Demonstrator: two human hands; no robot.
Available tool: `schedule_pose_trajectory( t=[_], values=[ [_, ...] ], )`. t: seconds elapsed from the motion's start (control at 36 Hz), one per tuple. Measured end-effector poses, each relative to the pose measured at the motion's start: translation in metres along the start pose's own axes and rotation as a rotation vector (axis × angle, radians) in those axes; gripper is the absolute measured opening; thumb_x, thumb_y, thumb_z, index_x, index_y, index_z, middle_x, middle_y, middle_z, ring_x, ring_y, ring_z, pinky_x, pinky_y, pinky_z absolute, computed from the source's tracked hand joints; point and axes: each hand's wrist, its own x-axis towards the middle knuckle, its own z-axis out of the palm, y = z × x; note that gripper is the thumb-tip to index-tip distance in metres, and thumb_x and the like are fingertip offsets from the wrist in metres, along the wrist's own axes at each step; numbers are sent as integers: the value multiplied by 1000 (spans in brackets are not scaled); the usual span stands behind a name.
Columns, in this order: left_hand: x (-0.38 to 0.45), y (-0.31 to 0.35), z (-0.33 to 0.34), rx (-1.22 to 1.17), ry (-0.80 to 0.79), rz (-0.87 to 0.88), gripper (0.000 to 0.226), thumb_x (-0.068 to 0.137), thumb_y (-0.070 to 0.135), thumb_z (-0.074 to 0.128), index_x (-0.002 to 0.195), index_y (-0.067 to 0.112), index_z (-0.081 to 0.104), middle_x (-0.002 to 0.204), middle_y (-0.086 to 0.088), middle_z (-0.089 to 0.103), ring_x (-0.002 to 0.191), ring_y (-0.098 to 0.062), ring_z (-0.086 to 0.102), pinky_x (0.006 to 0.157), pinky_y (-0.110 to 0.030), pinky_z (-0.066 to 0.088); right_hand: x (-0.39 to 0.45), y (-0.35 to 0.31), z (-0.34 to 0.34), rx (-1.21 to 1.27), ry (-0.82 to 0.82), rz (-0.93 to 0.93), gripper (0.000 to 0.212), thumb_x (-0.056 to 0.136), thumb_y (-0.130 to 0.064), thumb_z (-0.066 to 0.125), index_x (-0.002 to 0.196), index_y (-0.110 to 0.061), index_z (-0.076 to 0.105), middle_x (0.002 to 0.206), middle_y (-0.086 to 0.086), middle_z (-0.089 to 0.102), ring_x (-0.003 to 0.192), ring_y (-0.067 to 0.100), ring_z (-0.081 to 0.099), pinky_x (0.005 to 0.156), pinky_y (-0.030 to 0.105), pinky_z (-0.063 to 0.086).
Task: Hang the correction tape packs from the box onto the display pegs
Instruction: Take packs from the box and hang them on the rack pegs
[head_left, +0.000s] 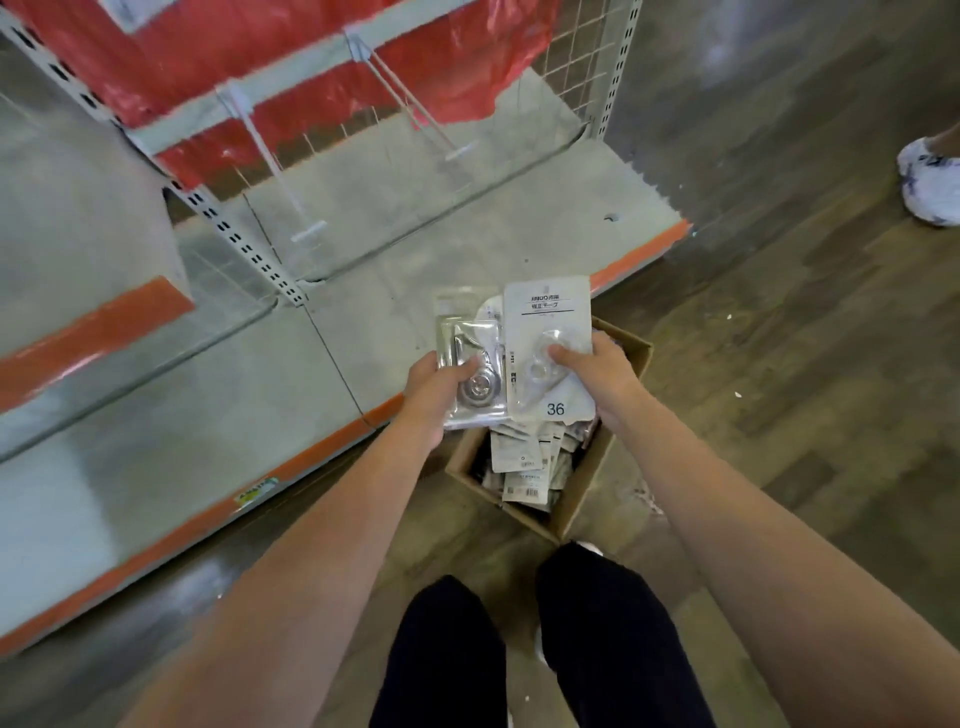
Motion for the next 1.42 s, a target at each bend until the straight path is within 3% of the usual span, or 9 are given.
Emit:
schedule_pose_trajectory(
  t=[0.06, 0.19, 0.33, 0.47, 0.72, 0.83, 1.14, 1.33, 1.42],
  values=[
    [-29, 29, -6, 21, 0, 12, 23, 88, 9, 66, 111, 9, 60, 101, -6, 68, 86, -16, 65, 69, -23, 51, -28, -27, -1, 8, -9, 2, 31, 91, -9, 62, 121, -8, 60, 111, 9, 67, 102, 28, 64, 89, 44, 53],
    [-91, 100, -20, 57, 12, 54, 24, 86, 9, 68, 109, 7, 61, 107, -13, 68, 99, -27, 67, 93, -43, 52, -89, -94, -1, 45, -37, -45, 25, 90, -4, 61, 114, -6, 62, 103, 9, 68, 101, 29, 64, 92, 42, 50],
    [-139, 160, -37, 72, 7, 142, 17, 87, 10, 67, 103, 12, 60, 96, -5, 68, 78, -10, 66, 62, -19, 52, -136, -152, 4, 53, -24, -75, 47, 79, -19, 72, 122, -9, 58, 113, 11, 67, 105, 29, 64, 94, 46, 51],
    [-179, 206, -46, 66, 2, 192, 17, 87, 9, 66, 103, 10, 62, 98, -6, 68, 96, -21, 65, 99, -39, 46, -170, -196, 2, 43, -19, -115, 48, 79, -23, 71, 122, -9, 54, 114, 12, 66, 97, 30, 67, 86, 50, 56],
    [-218, 277, -13, 20, 11, 343, 22, 83, 8, 71, 104, 11, 64, 105, -10, 70, 103, -26, 65, 97, -44, 50, -180, -257, -45, -3, 11, -282, 70, 56, -46, 76, 116, -15, 60, 107, 6, 70, 96, 27, 68, 88, 50, 54],
    [-229, 302, 17, -20, 4, 394, 15, 83, 4, 69, 95, 13, 67, 101, -10, 70, 101, -27, 65, 96, -44, 51, -220, -302, -75, 10, -17, -337, 14, 87, -13, 68, 94, -18, 57, 96, 1, 66, 86, 17, 64, 85, 36, 52],
    [-260, 385, 141, -103, 47, 548, 15, 85, 2, 66, 96, 12, 64, 106, -16, 69, 105, -34, 64, 91, -52, 52, -216, -408, -204, -102, -117, -607, 29, 91, 6, 56, 78, -19, 49, 76, -7, 57, 66, 7, 60, 50, 7, 45],
    [-284, 426, 204, -161, 69, 604, 17, 88, 0, 62, 103, 6, 62, 96, -14, 68, 83, -26, 67, 56, -34, 59, -196, -451, -257, -76, -109, -620, 12, 91, -6, 62, 89, -10, 51, 96, 7, 63, 83, 18, 62, 77, 31, 53],
    [-281, 441, 217, -161, 86, 641, 26, 86, 0, 64, 112, 1, 62, 107, -18, 68, 96, -31, 67, 72, -38, 59, -185, -466, -269, -41, -90, -605, 16, 89, -11, 66, 94, -9, 50, 104, 11, 62, 98, 27, 61, 94, 46, 50]
  ],
)
